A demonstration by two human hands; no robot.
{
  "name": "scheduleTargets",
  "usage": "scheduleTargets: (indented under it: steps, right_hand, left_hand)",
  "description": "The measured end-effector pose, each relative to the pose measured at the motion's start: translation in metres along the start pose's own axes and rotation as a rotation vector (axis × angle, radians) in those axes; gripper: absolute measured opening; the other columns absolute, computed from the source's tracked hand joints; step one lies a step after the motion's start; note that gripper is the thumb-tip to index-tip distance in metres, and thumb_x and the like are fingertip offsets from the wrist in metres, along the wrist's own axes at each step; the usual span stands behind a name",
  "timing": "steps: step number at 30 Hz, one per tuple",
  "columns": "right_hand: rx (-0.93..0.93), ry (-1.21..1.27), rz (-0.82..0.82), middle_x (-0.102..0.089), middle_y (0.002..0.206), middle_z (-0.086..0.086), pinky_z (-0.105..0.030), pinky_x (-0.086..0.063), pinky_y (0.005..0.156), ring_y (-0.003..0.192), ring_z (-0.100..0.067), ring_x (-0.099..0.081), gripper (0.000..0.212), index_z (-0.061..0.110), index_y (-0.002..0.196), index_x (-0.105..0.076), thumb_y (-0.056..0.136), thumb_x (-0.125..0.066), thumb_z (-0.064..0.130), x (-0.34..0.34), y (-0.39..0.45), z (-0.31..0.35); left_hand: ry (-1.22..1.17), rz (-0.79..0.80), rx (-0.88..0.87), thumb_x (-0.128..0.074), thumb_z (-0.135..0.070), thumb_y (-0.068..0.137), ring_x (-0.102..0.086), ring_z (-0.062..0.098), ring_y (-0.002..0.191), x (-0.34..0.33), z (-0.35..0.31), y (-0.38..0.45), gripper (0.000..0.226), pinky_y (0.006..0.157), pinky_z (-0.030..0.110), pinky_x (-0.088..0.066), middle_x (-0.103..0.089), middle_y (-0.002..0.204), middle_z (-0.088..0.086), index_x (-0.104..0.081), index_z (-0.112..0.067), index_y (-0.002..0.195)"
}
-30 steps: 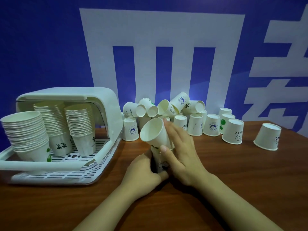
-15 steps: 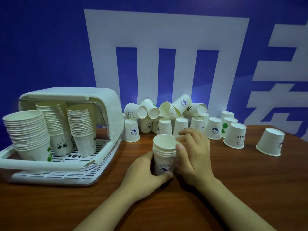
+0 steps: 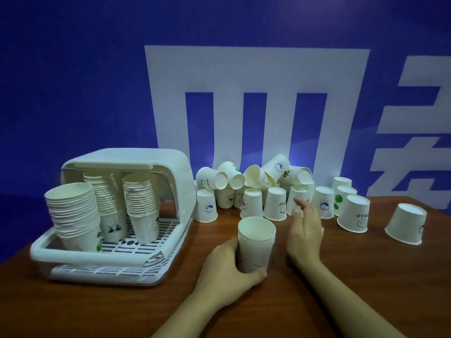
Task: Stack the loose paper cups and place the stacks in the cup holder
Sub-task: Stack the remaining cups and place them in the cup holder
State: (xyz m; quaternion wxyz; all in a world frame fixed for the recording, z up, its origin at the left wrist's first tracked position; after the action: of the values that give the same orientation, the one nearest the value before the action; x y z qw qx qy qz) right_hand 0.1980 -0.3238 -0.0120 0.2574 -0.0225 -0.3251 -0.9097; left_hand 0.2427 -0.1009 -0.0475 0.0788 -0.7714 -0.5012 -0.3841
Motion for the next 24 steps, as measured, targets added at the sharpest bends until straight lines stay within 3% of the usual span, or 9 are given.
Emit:
scheduleTargets:
  steps: [4,6,8,10,14,17,19,22,24]
  right_hand:
    - [0.178,-0.491,0.334,-0.012,0.172,0.011,-0.05,-0.018,0.12,0.158,-0.016,-0.01,0.065,0.035,0.16,-0.024,0.099,-0.046,0.037,-0.06,0.016,-0.006]
    - [0.198,-0.647,0.421,0.012,0.172,0.009,-0.052,-0.014,0.123,0.16,-0.021,0.009,0.049,0.033,0.147,-0.045,0.099,-0.053,0.04,-0.078,0.017,-0.018]
    - [0.222,-0.584,0.284,-0.011,0.172,0.0,-0.055,-0.026,0.118,0.158,-0.029,-0.011,0.02,0.024,0.094,-0.064,0.094,-0.051,0.04,-0.063,0.02,-0.003]
    - [0.264,-0.441,0.109,-0.051,0.149,-0.007,-0.056,-0.04,0.104,0.142,-0.034,-0.042,0.019,0.021,0.081,-0.054,0.085,-0.047,0.038,-0.04,0.02,0.008]
    - [0.257,-0.49,0.247,-0.037,0.162,0.003,-0.053,-0.02,0.122,0.157,-0.026,-0.016,0.055,0.024,0.139,-0.048,0.088,-0.051,0.044,-0.058,0.02,-0.005]
    - [0.285,-0.413,0.051,-0.064,0.119,0.002,-0.05,-0.037,0.101,0.124,-0.031,-0.054,0.042,0.022,0.119,-0.061,0.086,-0.049,0.047,-0.04,0.022,0.007]
    - [0.295,-0.336,-0.124,-0.059,0.104,0.005,-0.043,-0.035,0.088,0.104,-0.027,-0.054,0.035,0.023,0.107,-0.06,0.083,-0.052,0.047,-0.015,0.019,0.011]
    - [0.229,-0.361,-0.133,-0.057,0.118,0.001,-0.044,-0.035,0.09,0.111,-0.027,-0.049,0.06,0.024,0.125,-0.057,0.077,-0.055,0.061,-0.003,0.017,0.001]
    - [0.053,-0.426,0.109,-0.054,0.134,0.003,-0.047,-0.037,0.1,0.125,-0.028,-0.048,0.084,0.028,0.144,-0.047,0.074,-0.052,0.075,-0.017,0.017,-0.015]
  left_hand:
    - [-0.044,-0.002,-0.031,-0.077,-0.066,0.064,-0.062,-0.007,0.103,0.001,0.0,-0.001,0.063,0.091,0.026,-0.056,-0.069,0.11,-0.027,-0.063,-0.044,0.121]
    - [-0.054,-0.006,-0.035,-0.077,-0.067,0.063,-0.061,-0.009,0.105,0.003,0.002,0.001,0.064,0.093,0.021,-0.053,-0.067,0.111,-0.029,-0.062,-0.049,0.122]
    - [-0.062,-0.003,-0.032,-0.077,-0.067,0.063,-0.059,-0.009,0.107,0.004,0.002,0.002,0.064,0.094,0.019,-0.051,-0.065,0.113,-0.029,-0.059,-0.053,0.123]
    - [-0.059,0.006,-0.023,-0.076,-0.068,0.062,-0.058,-0.007,0.11,0.003,0.001,0.003,0.061,0.097,0.022,-0.051,-0.064,0.114,-0.03,-0.057,-0.056,0.119]
    - [-0.062,0.025,-0.017,-0.078,-0.067,0.062,-0.056,-0.019,0.104,0.002,-0.005,0.0,0.051,0.09,0.011,-0.047,-0.063,0.105,-0.04,-0.053,-0.066,0.107]
    - [-0.075,0.026,-0.05,-0.079,-0.065,0.062,-0.057,-0.023,0.107,0.004,-0.008,0.003,0.057,0.093,0.01,-0.048,-0.064,0.109,-0.046,-0.053,-0.072,0.112]
    - [-0.063,0.022,-0.056,-0.079,-0.068,0.061,-0.057,-0.02,0.11,0.005,-0.007,0.006,0.065,0.097,0.013,-0.049,-0.065,0.112,-0.043,-0.053,-0.068,0.12]
    - [-0.047,0.018,-0.032,-0.077,-0.072,0.061,-0.054,-0.019,0.105,0.006,-0.006,0.006,0.065,0.087,0.006,-0.042,-0.06,0.111,-0.041,-0.048,-0.068,0.118]
    - [-0.051,0.026,-0.037,-0.077,-0.072,0.061,-0.053,-0.018,0.105,0.004,-0.006,0.005,0.067,0.087,0.006,-0.041,-0.06,0.112,-0.041,-0.049,-0.066,0.122]
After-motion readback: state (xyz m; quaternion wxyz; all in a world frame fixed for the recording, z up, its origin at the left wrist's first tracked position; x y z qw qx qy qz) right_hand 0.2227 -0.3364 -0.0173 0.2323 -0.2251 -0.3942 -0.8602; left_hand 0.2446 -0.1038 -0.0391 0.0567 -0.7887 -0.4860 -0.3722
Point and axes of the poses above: each hand's wrist, its own y-axis towards the middle knuckle, its own x-axis out of the back of the hand, z = x × y, the point moved 10 cm from there along y, towards the middle knuckle
